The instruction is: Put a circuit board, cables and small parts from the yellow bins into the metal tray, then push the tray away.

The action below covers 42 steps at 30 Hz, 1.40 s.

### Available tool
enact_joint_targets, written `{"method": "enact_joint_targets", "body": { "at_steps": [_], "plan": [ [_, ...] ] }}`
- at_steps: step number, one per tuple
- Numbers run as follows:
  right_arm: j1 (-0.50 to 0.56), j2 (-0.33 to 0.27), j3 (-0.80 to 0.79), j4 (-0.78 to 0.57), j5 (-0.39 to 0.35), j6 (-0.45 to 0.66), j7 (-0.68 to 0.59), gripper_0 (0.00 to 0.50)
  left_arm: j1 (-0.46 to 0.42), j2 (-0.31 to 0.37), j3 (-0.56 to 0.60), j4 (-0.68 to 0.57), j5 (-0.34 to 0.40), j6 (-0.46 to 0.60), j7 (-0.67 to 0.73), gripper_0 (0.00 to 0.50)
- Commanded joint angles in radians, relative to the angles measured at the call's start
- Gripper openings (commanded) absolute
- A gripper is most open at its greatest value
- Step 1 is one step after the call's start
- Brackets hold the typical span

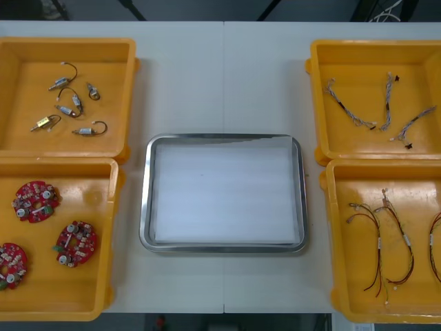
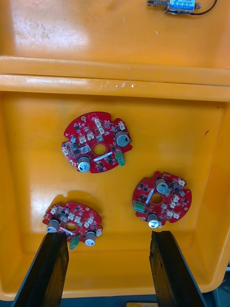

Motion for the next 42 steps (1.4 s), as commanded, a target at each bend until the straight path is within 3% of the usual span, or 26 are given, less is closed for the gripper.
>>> {"method": "enact_joint_targets", "body": {
  "at_steps": [1,42],
  "plan": [
    [0.0,-0.001,0.0,-0.004,0.0,0.0,0.0,0.5,0.0,0.001,0.0,-0.002,0.0,0.0,0.0,0.5],
    [0.0,-0.001,0.0,-0.004,0.0,0.0,0.0,0.5,0.0,0.001,0.0,-0.002,0.0,0.0,0.0,0.5]
  ]
}}
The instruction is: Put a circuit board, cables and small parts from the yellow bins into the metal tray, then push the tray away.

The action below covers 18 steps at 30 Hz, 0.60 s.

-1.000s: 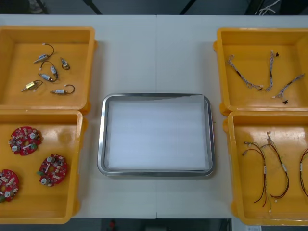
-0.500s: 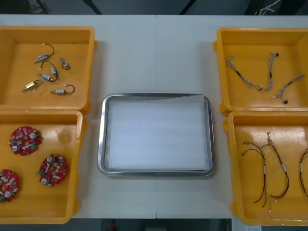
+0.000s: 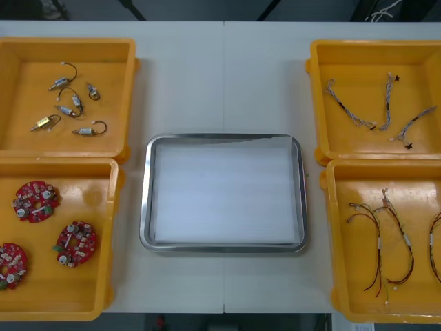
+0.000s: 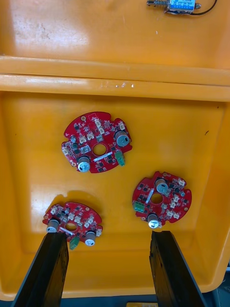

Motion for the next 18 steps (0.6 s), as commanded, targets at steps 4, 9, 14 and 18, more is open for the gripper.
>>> {"method": "enact_joint_targets", "body": {
  "at_steps": [4,9,14,18],
  "plan": [
    [0.0,-0.001,0.0,-0.004,0.0,0.0,0.0,0.5,0.0,0.001,0.0,-0.002,0.0,0.0,0.0,0.5],
    [0.0,-0.001,0.0,-0.004,0.0,0.0,0.0,0.5,0.0,0.001,0.0,-0.002,0.0,0.0,0.0,0.5],
    [0.0,-0.001,0.0,-0.004,0.0,0.0,0.0,0.5,0.0,0.001,0.0,-0.002,0.0,0.0,0.0,0.5],
    [0.0,-0.001,0.0,-0.004,0.0,0.0,0.0,0.5,0.0,0.001,0.0,-0.002,0.0,0.0,0.0,0.5]
  ]
}}
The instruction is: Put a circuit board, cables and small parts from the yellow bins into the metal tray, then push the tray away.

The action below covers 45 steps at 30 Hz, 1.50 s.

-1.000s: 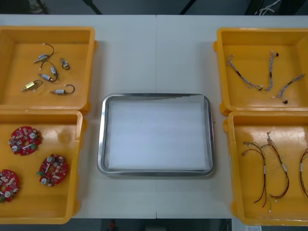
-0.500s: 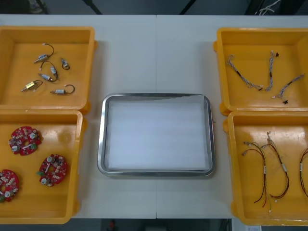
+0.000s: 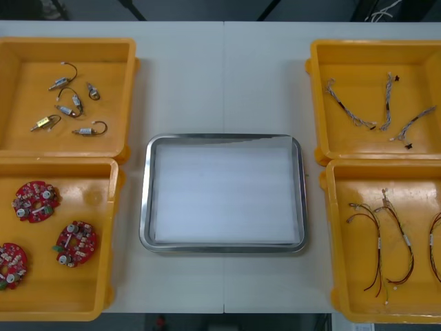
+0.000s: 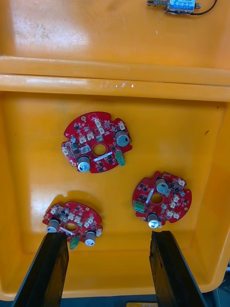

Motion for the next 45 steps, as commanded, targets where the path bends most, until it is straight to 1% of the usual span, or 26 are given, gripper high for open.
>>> {"method": "enact_joint_targets", "body": {
  "at_steps": [1,38,39,43,44,45],
  "plan": [
    [0.0,-0.001,0.0,-0.004,0.0,0.0,0.0,0.5,0.0,0.001,0.0,-0.002,0.0,0.0,0.0,0.5],
    [0.0,-0.001,0.0,-0.004,0.0,0.0,0.0,0.5,0.0,0.001,0.0,-0.002,0.0,0.0,0.0,0.5],
    [-0.025,-0.016,-0.015,-0.01,0.006,-0.005,0.001,0.5,0.0,0.001,0.0,-0.002,0.0,0.0,0.0,0.5],
    [-0.052,-0.018,-0.04,-0.036,0.009,0.002,0.001,0.5,0.0,0.001,0.0,-0.002,0.0,0.0,0.0,0.5],
    [-0.052,-0.018,-0.038,-0.051,0.015,0.002,-0.002,0.5,0.018,-0.024,-0.022,0.014,0.0,0.002,-0.001,0.5],
    [-0.052,-0.016,-0.038,-0.059,0.021,0.002,-0.003,0.5,0.018,-0.022,-0.022,0.014,0.0,0.002,0.001,0.5]
  ]
}}
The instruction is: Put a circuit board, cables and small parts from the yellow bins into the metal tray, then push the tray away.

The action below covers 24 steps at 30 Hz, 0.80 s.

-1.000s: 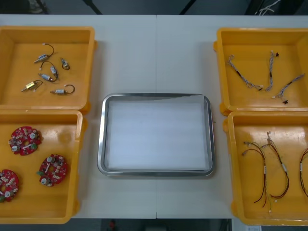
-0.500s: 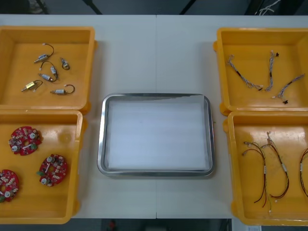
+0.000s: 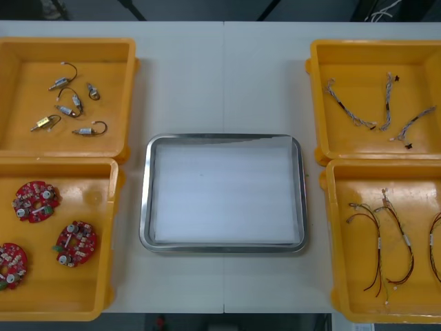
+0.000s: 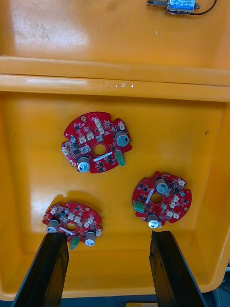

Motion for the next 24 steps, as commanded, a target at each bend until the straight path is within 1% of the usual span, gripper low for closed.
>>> {"method": "enact_joint_targets", "body": {
  "at_steps": [1,5,10,15,19,24],
  "plan": [
    [-0.033,-0.011,-0.036,-0.067,0.033,0.003,-0.003,0.5,0.019,-0.032,-0.021,0.014,0.002,0.002,0.001,0.5],
    [-0.031,-0.01,-0.031,-0.071,0.053,0.003,0.004,0.5,-0.001,-0.031,-0.024,0.014,0.005,0.002,0.005,0.5],
    [-0.022,-0.01,-0.027,-0.071,0.066,0.003,0.012,0.5,0.002,-0.031,-0.023,0.014,0.004,0.002,-0.001,0.5],
    [0.024,-0.01,-0.028,-0.071,0.073,0.003,0.024,0.5,0.004,-0.028,-0.017,0.018,-0.003,0.002,-0.013,0.5],
    [0.076,-0.01,-0.036,-0.074,0.066,-0.053,0.038,0.5,0.014,-0.025,-0.018,0.014,0.0,-0.011,-0.021,0.5],
    [0.162,-0.01,-0.04,-0.084,0.06,-0.153,0.063,0.5,0.07,0.003,-0.018,0.018,0.013,-0.083,-0.035,0.5]
  ]
}}
